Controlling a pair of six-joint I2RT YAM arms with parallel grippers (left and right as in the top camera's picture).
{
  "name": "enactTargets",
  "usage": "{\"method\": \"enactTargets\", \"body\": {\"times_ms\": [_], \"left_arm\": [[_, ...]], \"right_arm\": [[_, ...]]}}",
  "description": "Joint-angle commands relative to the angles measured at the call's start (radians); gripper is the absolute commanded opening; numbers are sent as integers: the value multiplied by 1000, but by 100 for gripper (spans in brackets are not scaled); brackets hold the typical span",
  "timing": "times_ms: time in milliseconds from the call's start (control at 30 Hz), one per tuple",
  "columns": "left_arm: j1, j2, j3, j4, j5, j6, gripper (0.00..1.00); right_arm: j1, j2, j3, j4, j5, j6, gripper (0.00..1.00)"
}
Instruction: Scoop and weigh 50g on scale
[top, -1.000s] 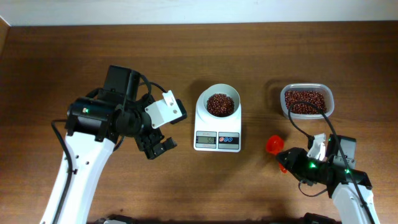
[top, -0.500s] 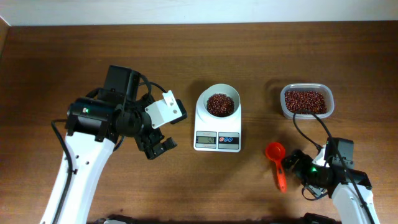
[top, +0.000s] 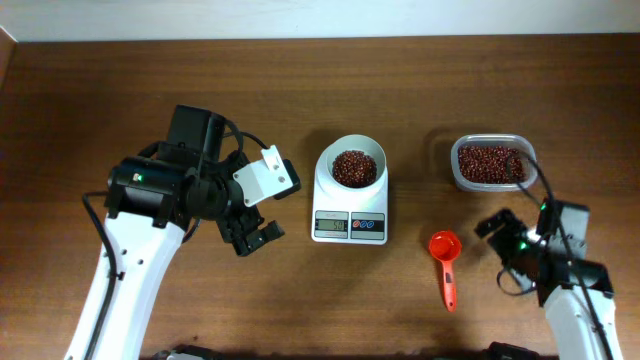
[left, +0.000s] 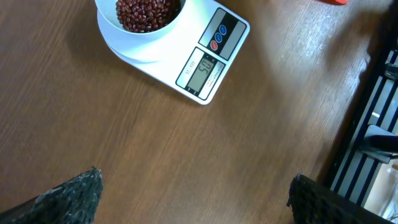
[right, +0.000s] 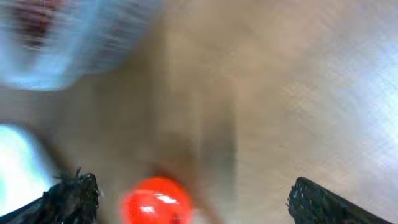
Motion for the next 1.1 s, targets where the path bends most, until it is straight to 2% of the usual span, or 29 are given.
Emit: {"method": "enactTargets", "body": {"times_ms": [0, 133, 267, 500, 700, 933, 1067], "left_arm": [[4, -13, -6, -1, 4, 16, 99], [4, -13, -6, -1, 4, 16, 99], [4, -13, -6, 0, 4, 16, 99], [4, -13, -6, -1, 4, 15, 99], [4, -13, -6, -1, 4, 16, 99], [4, -13, -6, -1, 4, 16, 99], [4, -13, -6, -1, 4, 16, 99]], "right_arm": [[-6, -44, 94, 7, -385, -202, 99], [-6, -87, 111, -5, -623, -219, 99], [-6, -84, 111, -13, -658, -220, 99], [-8, -50, 111, -12, -598, -220, 99], [-8, 5, 111, -13, -444, -220, 99], [-2, 13, 111, -92, -440, -277, 99], [60, -6, 111, -98, -359, -276, 99]]}}
